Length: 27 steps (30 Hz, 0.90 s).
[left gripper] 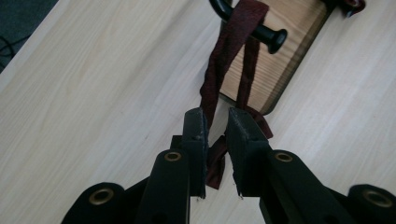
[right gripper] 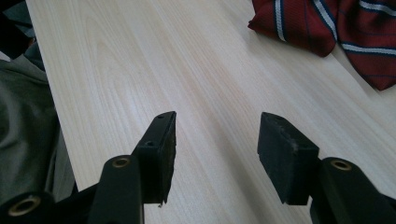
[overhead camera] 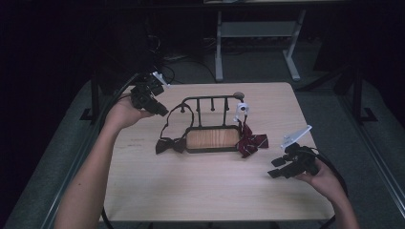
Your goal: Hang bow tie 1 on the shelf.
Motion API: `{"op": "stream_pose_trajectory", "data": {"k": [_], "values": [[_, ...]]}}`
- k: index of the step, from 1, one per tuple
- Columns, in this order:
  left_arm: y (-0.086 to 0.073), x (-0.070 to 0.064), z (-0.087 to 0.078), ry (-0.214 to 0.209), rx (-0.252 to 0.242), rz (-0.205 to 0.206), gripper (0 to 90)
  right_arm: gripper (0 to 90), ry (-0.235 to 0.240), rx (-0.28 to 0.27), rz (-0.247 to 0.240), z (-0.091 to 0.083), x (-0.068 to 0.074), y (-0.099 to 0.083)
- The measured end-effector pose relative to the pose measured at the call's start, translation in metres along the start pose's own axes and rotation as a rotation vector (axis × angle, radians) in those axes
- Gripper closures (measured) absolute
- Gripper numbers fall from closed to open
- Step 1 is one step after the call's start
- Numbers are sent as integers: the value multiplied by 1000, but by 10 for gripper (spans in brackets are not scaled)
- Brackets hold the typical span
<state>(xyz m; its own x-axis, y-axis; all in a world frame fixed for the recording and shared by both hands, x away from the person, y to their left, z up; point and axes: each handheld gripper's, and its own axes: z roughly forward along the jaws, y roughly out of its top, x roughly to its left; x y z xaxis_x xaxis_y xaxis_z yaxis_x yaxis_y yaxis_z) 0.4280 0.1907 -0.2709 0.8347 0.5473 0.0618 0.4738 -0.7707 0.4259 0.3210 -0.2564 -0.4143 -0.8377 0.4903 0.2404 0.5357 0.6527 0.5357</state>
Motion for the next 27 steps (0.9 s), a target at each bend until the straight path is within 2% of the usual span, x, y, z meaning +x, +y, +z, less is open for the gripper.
{"op": "stream_pose_trajectory", "data": {"k": [8, 16, 27], "values": [[-10, -4, -2, -10, -7, 3, 744, 456, -9, -8, 7, -2, -2, -2], [-27, -9, -6, -19, -40, 9, 721, 439, -17, -6, 19, -3, -3, -2], [-50, -18, -7, -15, -53, 20, 664, 420, -27, -8, 23, -4, -4, -3]]}}
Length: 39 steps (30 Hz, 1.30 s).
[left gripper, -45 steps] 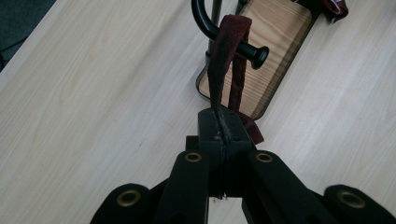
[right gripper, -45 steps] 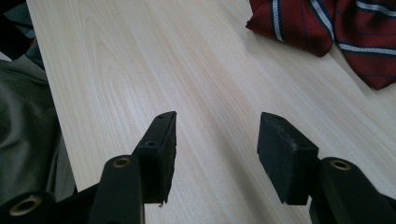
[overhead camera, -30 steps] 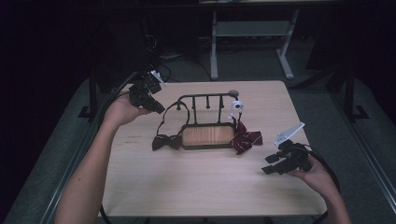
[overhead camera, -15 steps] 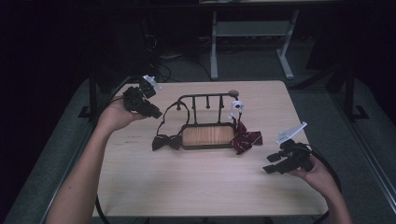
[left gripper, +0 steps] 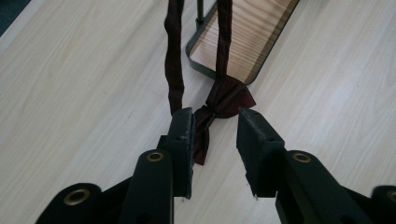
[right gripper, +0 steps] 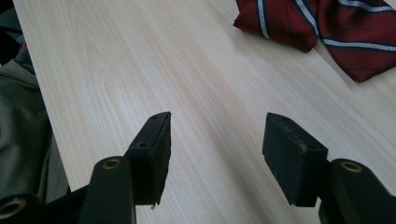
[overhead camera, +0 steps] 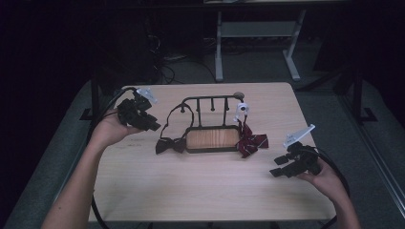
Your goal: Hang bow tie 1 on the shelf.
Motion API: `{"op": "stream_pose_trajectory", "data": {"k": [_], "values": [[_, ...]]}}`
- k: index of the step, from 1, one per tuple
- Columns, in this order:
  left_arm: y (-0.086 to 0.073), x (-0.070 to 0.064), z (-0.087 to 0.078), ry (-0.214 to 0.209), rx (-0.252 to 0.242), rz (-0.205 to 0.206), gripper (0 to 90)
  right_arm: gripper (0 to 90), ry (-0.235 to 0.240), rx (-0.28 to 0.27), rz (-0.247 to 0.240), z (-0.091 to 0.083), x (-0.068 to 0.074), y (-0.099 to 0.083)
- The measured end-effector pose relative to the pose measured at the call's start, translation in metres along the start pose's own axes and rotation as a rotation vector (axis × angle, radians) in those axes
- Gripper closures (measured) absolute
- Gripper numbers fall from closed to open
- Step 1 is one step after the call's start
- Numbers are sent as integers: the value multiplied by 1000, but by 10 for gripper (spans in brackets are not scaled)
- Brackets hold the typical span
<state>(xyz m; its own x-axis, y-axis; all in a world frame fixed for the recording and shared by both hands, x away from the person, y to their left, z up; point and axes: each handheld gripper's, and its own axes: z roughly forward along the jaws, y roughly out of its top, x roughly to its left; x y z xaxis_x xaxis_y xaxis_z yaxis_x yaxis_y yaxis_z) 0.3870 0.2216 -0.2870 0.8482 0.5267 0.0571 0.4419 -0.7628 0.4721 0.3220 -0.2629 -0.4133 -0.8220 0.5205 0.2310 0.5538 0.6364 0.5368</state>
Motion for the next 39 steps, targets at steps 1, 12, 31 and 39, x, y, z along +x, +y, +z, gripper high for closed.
{"op": "stream_pose_trajectory", "data": {"k": [1, 12, 31, 39], "values": [[-2, -1, 0, -3, -2, 3, 662, 418, -1, 0, 0, 0, 0, 0], [-20, -11, 4, -15, 2, 8, 628, 413, -5, -3, 5, 0, 0, -1], [-52, -32, 20, -33, -3, 34, 547, 410, -2, 5, 9, 2, 0, -2], [-65, -45, 31, -34, -15, 51, 510, 403, -2, 4, 16, 3, 0, -2]]}}
